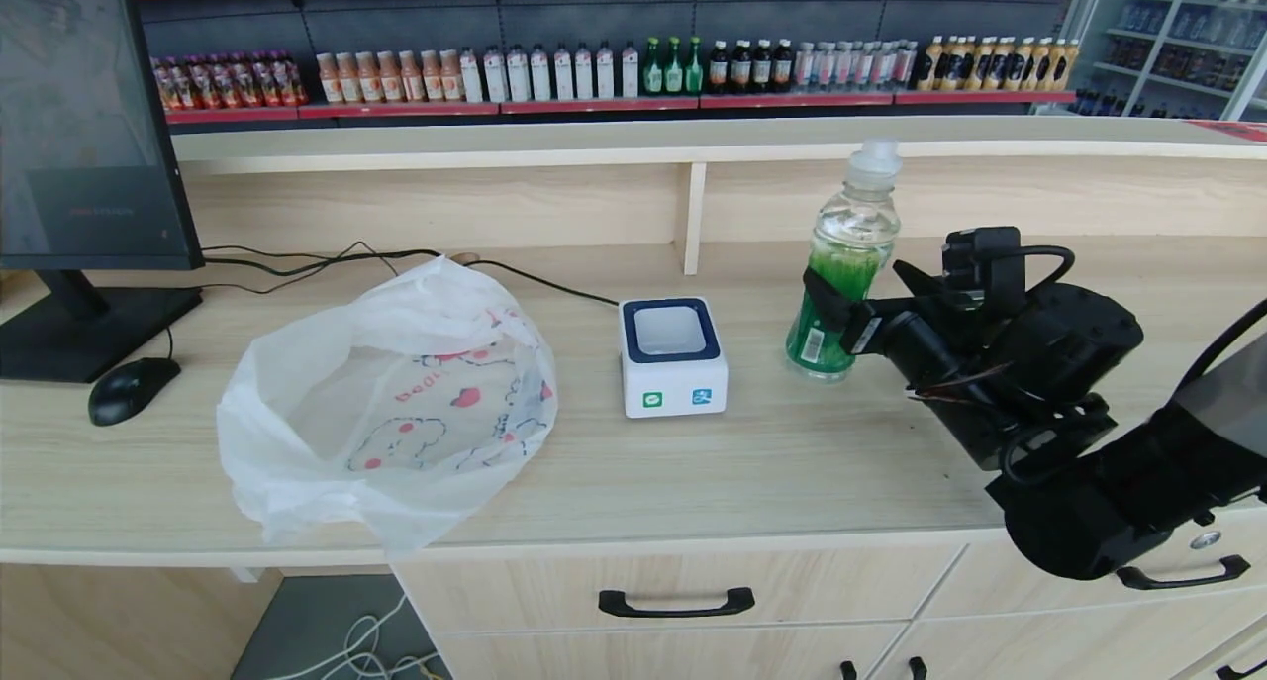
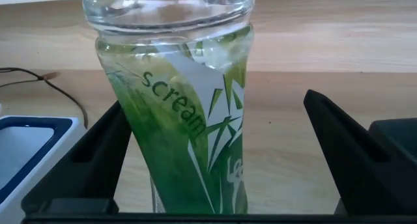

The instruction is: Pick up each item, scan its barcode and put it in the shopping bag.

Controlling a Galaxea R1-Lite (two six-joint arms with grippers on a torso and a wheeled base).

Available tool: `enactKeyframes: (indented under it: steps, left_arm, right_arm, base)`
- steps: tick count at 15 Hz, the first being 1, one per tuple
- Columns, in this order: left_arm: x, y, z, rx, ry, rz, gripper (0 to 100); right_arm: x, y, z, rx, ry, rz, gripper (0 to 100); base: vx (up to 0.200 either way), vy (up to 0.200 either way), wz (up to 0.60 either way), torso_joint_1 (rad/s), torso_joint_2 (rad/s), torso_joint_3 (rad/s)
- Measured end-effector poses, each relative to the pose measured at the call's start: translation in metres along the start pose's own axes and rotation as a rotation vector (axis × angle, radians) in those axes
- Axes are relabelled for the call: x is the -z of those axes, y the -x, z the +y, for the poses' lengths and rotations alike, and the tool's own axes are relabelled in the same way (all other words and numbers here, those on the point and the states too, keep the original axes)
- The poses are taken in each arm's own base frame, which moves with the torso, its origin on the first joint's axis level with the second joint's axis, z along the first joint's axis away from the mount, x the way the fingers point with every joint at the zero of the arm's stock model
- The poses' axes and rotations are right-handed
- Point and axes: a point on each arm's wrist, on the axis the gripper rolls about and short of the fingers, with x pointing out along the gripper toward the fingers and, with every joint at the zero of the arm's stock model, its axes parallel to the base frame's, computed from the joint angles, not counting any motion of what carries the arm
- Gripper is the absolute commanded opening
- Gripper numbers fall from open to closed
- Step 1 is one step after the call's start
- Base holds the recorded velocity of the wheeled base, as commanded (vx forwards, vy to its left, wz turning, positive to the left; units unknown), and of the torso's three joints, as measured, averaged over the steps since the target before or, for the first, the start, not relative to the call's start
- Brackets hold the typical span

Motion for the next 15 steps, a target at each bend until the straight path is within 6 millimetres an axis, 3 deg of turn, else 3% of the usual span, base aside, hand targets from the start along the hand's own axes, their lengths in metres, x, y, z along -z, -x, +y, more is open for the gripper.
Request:
enactKeyframes:
  steps: [10,11,15]
  left_arm:
    - [0.0,0.0,0.0,0.0,0.0,0.0,100]
    - [0.0,0.0,0.0,0.0,0.0,0.0,100]
    - [0.0,0.0,0.0,0.0,0.0,0.0,100]
  right_arm:
    - [0.016,-0.025,0.01,-0.007,-0.009,-0.024,100]
    - [0.017,-0.026,0.012,-0.011,-0.01,-0.024,0]
    - [0.018,-0.027,0.015,-0.019,-0.011,-0.023,0]
  base:
    - [0.0,0.0,0.0,0.0,0.0,0.0]
    - [0.0,0.0,0.0,0.0,0.0,0.0]
    - [0.0,0.0,0.0,0.0,0.0,0.0]
